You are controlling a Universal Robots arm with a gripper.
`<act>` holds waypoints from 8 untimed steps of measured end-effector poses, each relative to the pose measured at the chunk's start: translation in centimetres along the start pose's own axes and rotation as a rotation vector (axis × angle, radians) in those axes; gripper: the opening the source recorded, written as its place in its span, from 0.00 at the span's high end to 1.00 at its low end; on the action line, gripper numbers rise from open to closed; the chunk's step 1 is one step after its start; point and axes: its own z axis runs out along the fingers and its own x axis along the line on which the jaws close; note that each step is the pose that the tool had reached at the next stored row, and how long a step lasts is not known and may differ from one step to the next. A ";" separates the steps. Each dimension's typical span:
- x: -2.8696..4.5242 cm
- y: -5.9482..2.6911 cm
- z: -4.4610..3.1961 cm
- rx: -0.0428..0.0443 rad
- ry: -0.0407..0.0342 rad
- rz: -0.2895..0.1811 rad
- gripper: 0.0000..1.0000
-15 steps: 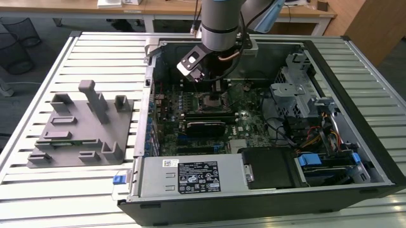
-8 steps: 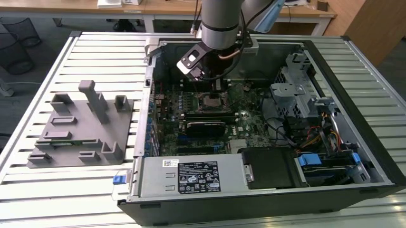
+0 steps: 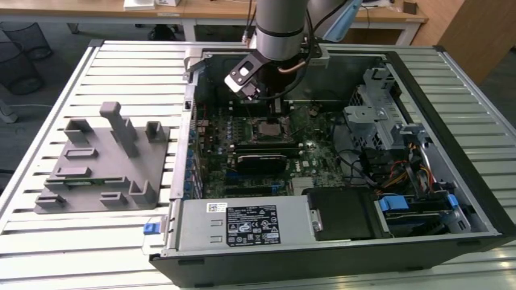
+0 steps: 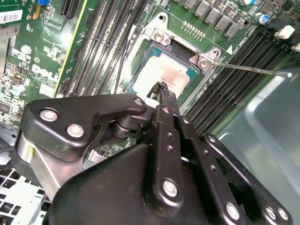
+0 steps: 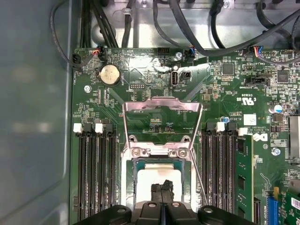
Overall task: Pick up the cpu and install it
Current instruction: 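Place the cpu into insertion slot, then close the cpu cover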
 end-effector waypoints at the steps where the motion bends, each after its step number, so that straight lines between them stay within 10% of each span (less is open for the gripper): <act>1: 0.00 0.00 -0.06 0.0000 0.0000 0.000 0.89; 8: 0.00 0.02 -0.61 0.0000 0.0000 0.000 0.89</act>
